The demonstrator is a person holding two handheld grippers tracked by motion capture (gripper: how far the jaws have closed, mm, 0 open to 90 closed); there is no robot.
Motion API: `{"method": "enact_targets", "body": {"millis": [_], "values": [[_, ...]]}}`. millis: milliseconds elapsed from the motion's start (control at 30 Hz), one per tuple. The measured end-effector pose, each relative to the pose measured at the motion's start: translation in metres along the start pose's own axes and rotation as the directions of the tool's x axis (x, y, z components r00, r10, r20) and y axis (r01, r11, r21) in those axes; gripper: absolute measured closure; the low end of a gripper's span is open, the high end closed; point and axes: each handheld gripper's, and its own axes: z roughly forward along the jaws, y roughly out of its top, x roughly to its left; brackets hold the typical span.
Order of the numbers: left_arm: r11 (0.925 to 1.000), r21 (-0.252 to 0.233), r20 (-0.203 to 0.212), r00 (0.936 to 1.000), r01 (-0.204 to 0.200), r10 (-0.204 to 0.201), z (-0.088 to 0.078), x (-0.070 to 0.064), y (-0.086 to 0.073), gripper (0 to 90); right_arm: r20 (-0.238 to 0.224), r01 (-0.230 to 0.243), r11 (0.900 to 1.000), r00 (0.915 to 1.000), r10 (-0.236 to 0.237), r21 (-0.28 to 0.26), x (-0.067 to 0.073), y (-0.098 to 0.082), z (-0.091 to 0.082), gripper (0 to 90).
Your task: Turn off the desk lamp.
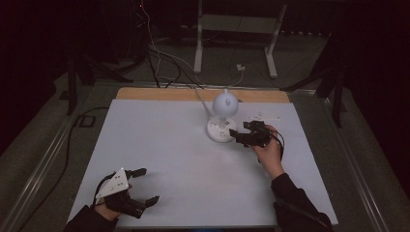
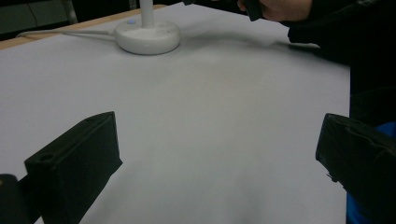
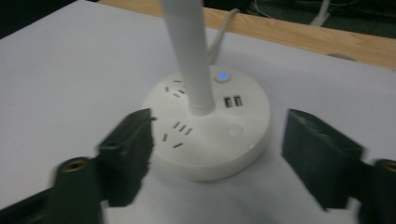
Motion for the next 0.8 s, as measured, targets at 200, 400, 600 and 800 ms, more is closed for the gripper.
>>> {"method": "enact_targets", "body": {"millis": [200,400,600,800], "values": [[1.0000,-0.001,0.001,1.0000,0.004,-0.004,0.000,0.000,0.000,0.4,-0.118,0.032,0.999,0.9925,-0.033,-0.008,0.004,0.000,-0.015,3.5],[1.0000,-0.001,0.003,1.0000,0.000,0.000,0.000,0.000,0.000,0.4,-0.145,0.112,0.994,0.9833,-0.110,0.007,0.011,-0.006,-0.026,0.0],[1.0000,-0.001,0.001,1.0000,0.001,-0.001,0.000,0.000,0.000,0.4,-0.155,0.115,0.992,0.9803,-0.122,-0.055,0.007,-0.017,-0.043,0.0],[1.0000,0.000,0.002,1.0000,0.002,-0.002,0.000,0.000,0.000,0.4,-0.167,0.112,0.993,0.9790,-0.117,-0.036,0.005,-0.034,-0.062,0.0]]}}
